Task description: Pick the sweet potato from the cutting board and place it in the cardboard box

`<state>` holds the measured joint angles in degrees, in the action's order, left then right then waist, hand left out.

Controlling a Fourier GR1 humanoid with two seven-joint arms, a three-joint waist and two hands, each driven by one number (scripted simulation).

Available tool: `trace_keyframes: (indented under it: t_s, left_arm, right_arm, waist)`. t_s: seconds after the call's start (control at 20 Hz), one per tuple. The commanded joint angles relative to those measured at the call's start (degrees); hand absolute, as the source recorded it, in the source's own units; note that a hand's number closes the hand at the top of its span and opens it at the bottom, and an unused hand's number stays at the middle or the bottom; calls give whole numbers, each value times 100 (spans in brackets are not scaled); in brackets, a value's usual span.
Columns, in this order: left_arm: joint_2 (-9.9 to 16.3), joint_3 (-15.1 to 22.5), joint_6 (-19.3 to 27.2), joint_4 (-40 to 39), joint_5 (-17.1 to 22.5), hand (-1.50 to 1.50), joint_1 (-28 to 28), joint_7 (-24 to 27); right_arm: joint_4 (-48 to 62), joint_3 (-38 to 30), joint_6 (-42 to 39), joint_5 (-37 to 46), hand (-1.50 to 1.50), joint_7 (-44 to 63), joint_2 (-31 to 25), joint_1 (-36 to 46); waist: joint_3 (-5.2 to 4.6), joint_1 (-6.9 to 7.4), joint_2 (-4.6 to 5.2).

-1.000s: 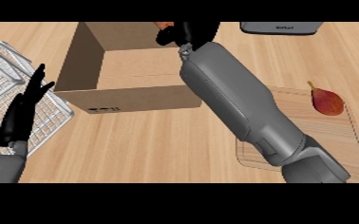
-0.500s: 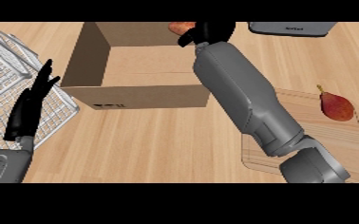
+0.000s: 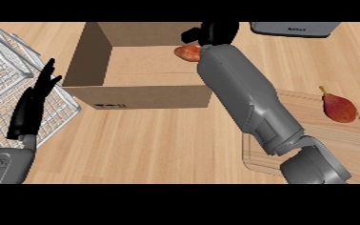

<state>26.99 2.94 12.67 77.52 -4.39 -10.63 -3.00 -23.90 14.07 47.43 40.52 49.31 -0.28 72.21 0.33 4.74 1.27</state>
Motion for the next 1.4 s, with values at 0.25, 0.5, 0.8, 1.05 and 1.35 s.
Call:
trace_keyframes:
  t_s: [0.25, 0.5, 0.8, 1.05, 1.35]
  left_arm:
    - [-25, -79, 62, -92, -78, 0, 107, -329]
    - [97, -365, 24, -348, -20, 0, 560, 56]
    - [120, -548, 64, -314, 22, 0, 728, -23]
    - [228, -682, 99, 43, 53, 0, 1034, -153]
    - [98, -711, 173, 14, 62, 0, 1211, -54]
  right_arm:
    - [-392, 15, 2180, 33, -150, -269, 26, -413]
    - [-1231, 59, 2143, -13, -150, -318, 26, -683]
    - [-2511, 253, 1678, 638, -150, 354, -151, -1575]
    - [-3816, 441, 1372, 1136, -150, 686, -344, -2730]
    - [-5626, 928, 558, 1263, -150, 954, -674, -4202]
  waist:
    - [-29, -212, -69]
    - [-33, -454, -148]
    - [-39, -844, -282]
    - [-37, -950, -331]
    - [-44, -1069, -328]
